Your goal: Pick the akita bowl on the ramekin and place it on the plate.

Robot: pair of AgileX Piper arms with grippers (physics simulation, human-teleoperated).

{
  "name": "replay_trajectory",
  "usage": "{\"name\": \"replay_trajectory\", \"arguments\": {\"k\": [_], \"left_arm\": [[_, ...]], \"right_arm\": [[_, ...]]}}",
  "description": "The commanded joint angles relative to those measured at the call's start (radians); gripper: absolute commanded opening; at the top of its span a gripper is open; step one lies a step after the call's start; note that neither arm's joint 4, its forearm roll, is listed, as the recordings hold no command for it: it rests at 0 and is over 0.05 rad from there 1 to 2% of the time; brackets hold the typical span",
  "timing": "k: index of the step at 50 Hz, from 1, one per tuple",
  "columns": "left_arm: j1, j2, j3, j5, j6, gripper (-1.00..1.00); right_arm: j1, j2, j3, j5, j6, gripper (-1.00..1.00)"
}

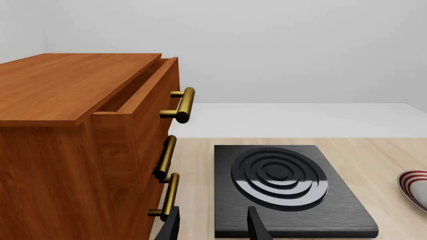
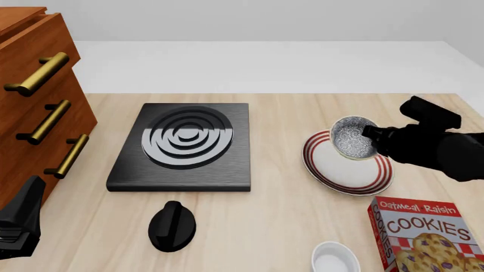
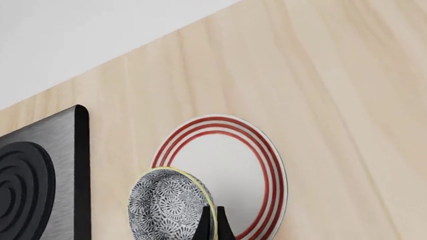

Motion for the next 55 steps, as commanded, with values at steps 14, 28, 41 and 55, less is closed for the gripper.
{"name": "replay_trajectory", "arguments": {"k": [14, 28, 41, 55], "left_arm": [[0.0, 0.0, 0.0, 0.0, 0.0, 1.0], [0.0, 0.0, 0.0, 0.0, 0.0, 1.0], [0.0, 0.0, 0.0, 0.0, 0.0, 1.0], [0.0, 0.0, 0.0, 0.0, 0.0, 1.0]], "right_arm": [[-0.037, 0.211, -0.035, -0.115, 0.023, -1.0], [-0.044, 0.254, -0.052, -0.127, 0.023, -1.0], [-0.051, 0.279, -0.052, -0.138, 0.011, -1.0], [-0.038, 0.327, -0.062, -0.157, 0.014, -1.0]]}}
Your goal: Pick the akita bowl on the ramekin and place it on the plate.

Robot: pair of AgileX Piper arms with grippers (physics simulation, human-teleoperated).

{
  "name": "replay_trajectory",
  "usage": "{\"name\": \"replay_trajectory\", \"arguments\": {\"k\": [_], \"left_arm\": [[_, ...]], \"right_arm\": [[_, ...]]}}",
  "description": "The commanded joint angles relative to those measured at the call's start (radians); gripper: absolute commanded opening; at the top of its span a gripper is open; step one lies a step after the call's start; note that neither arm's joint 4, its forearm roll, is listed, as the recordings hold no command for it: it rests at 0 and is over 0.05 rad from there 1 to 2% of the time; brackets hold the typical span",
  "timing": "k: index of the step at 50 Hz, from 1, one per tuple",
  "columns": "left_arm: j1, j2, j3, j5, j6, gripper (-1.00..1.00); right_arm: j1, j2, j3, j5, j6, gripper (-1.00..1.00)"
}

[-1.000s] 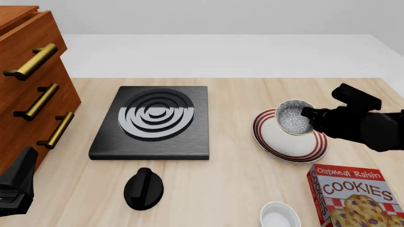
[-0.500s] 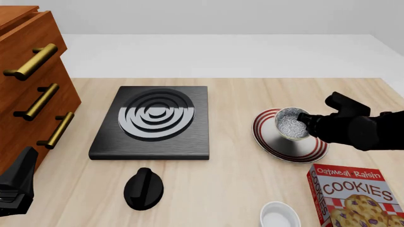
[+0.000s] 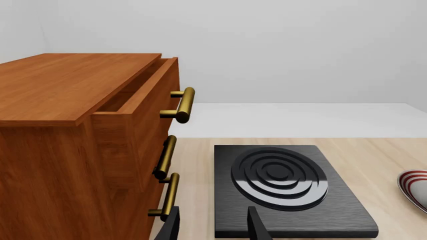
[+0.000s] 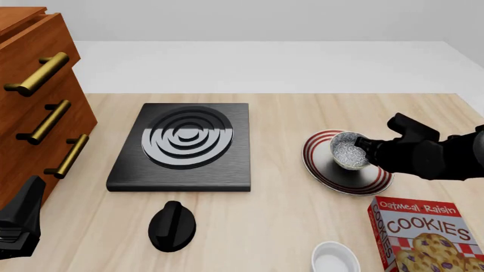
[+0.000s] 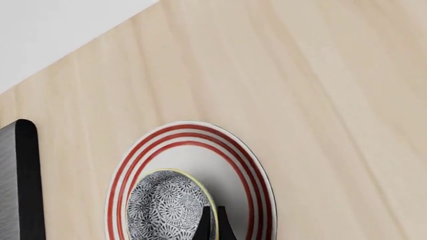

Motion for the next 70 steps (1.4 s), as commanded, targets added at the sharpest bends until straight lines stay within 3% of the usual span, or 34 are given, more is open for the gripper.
{"name": "replay_trajectory", "arguments": {"k": [1, 13, 14, 29, 38, 55, 58, 62, 70], "left_arm": [[0.0, 0.0, 0.0, 0.0, 0.0, 1.0], [0.0, 0.0, 0.0, 0.0, 0.0, 1.0], [0.0, 0.0, 0.0, 0.0, 0.0, 1.0], [0.0, 0.0, 0.0, 0.0, 0.0, 1.0], [0.0, 0.0, 0.0, 0.0, 0.0, 1.0], [0.0, 0.0, 0.0, 0.0, 0.0, 1.0], [0.0, 0.0, 0.0, 0.0, 0.0, 1.0], [0.0, 0.0, 0.0, 0.0, 0.0, 1.0], [0.0, 0.0, 0.0, 0.0, 0.0, 1.0]], "right_arm": [[0.012, 0.038, -0.002, -0.014, 0.011, -1.0], [0.036, 0.023, 0.015, -0.031, 0.034, -1.0], [0.033, 0.024, 0.017, -0.028, 0.041, 1.0], [0.035, -0.057, 0.064, -0.027, 0.067, 1.0], [-0.021, -0.26, 0.066, 0.093, 0.022, 1.0], [-0.012, -0.521, 0.085, 0.247, 0.005, 1.0], [-0.005, -0.591, 0.097, 0.286, 0.017, 1.0], [-0.013, -0.737, 0.074, 0.394, -0.005, 1.0], [-0.02, -1.032, -0.009, 0.617, -0.092, 1.0]]}}
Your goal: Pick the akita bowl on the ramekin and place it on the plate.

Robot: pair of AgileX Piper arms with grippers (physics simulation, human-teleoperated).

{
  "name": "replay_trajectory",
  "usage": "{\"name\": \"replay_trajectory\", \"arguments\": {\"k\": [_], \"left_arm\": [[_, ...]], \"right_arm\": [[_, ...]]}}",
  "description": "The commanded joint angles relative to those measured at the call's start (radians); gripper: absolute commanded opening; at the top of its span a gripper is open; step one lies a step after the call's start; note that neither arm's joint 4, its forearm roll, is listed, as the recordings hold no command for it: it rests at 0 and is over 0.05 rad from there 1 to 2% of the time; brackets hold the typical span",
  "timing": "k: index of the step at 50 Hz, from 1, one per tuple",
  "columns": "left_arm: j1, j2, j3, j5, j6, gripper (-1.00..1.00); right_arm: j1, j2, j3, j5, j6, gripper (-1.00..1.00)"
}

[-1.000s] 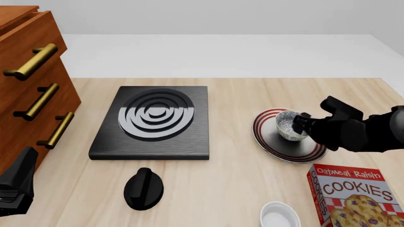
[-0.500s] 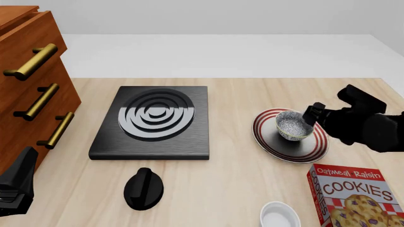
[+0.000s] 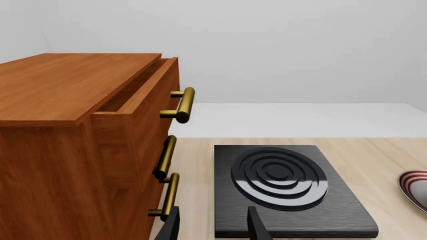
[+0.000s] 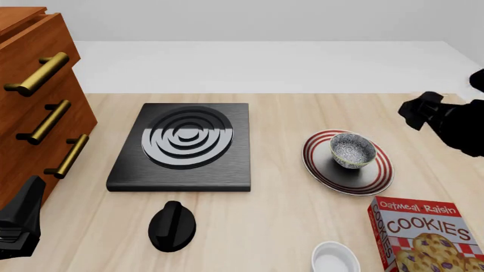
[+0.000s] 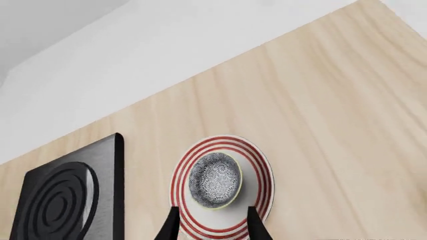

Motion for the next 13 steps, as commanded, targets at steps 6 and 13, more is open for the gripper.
{"name": "replay_trajectory", "arguments": {"k": [6, 13], "left_arm": [[0.0, 0.0, 0.0, 0.0, 0.0, 1.0], [0.0, 0.0, 0.0, 0.0, 0.0, 1.0]], "right_arm": [[-0.02, -0.525, -0.119, 0.367, -0.136, 1.0], [-0.018, -0.72, -0.176, 0.496, -0.205, 1.0]]}}
